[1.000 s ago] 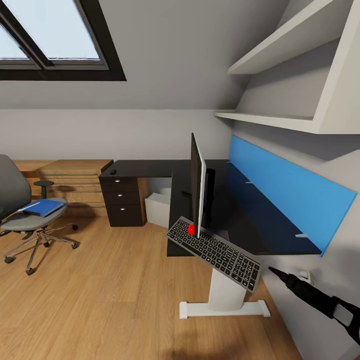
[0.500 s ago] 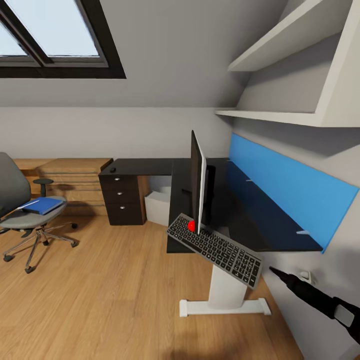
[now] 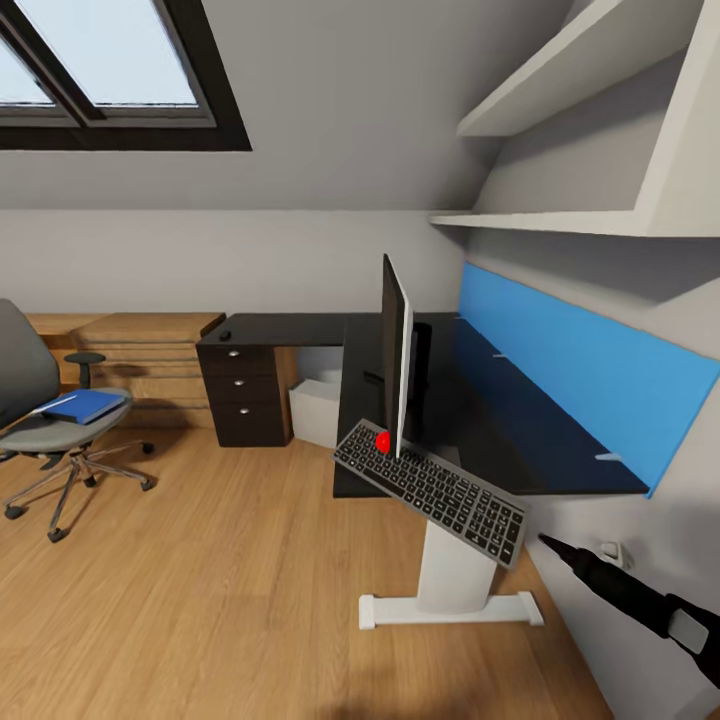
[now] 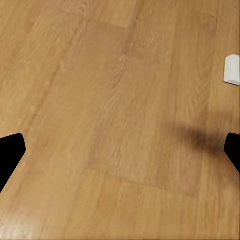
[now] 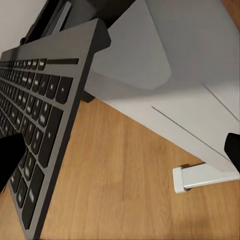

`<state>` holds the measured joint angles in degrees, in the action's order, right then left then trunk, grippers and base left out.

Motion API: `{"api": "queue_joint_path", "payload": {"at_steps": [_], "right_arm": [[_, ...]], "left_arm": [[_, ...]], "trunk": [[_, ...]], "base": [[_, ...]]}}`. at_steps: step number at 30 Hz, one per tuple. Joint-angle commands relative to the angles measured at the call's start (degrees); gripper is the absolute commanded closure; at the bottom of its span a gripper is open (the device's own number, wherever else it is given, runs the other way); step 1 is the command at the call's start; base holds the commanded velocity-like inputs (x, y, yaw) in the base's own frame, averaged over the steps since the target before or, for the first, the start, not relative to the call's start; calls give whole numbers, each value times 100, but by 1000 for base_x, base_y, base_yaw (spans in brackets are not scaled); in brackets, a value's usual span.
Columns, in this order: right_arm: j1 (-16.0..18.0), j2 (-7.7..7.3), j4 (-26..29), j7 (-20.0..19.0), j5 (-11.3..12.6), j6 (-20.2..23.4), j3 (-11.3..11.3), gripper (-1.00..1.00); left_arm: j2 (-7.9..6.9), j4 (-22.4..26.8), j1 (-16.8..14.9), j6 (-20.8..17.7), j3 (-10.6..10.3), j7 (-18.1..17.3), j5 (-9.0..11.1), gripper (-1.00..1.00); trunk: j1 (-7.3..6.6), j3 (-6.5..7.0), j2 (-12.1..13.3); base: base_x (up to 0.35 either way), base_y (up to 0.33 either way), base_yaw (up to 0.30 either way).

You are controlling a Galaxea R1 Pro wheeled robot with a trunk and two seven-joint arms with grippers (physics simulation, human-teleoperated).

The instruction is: In the bedroom, organize the workspace by keeping the computer under the desk, ensuring the monitor is on the desk, placing the keyboard on the desk next to the monitor, placing the mouse on the desk next to the keyboard, moving the folder from the swivel chair onto the desk next to the mouse, stacking the notebook on top of the folder with the pen on top of the notebook, and positioning the swivel chair next to the desk.

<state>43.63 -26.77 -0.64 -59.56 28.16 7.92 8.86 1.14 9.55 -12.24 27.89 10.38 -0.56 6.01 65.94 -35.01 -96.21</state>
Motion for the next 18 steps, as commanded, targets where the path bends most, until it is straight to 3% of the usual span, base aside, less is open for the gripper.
{"api": "queue_joint_path", "payload": {"at_steps": [1, 7, 18], "right_arm": [[6, -2, -7, -23, -5, 60, 48, -100], [6, -3, -7, -107, -7, 60, 46, -100], [6, 11, 0, -609, -55, 60, 38, -100]], "left_arm": [[1, -2, -4, 19, -18, -6, 59, -100], [1, -1, -3, 28, -20, -6, 59, -100], [1, 1, 0, 31, -27, -10, 59, -100]], "trunk": [[22, -24, -44], [44, -42, -85], [44, -42, -85]], "base": [[0, 0, 0], [0, 0, 0], [0, 0, 0]]}}
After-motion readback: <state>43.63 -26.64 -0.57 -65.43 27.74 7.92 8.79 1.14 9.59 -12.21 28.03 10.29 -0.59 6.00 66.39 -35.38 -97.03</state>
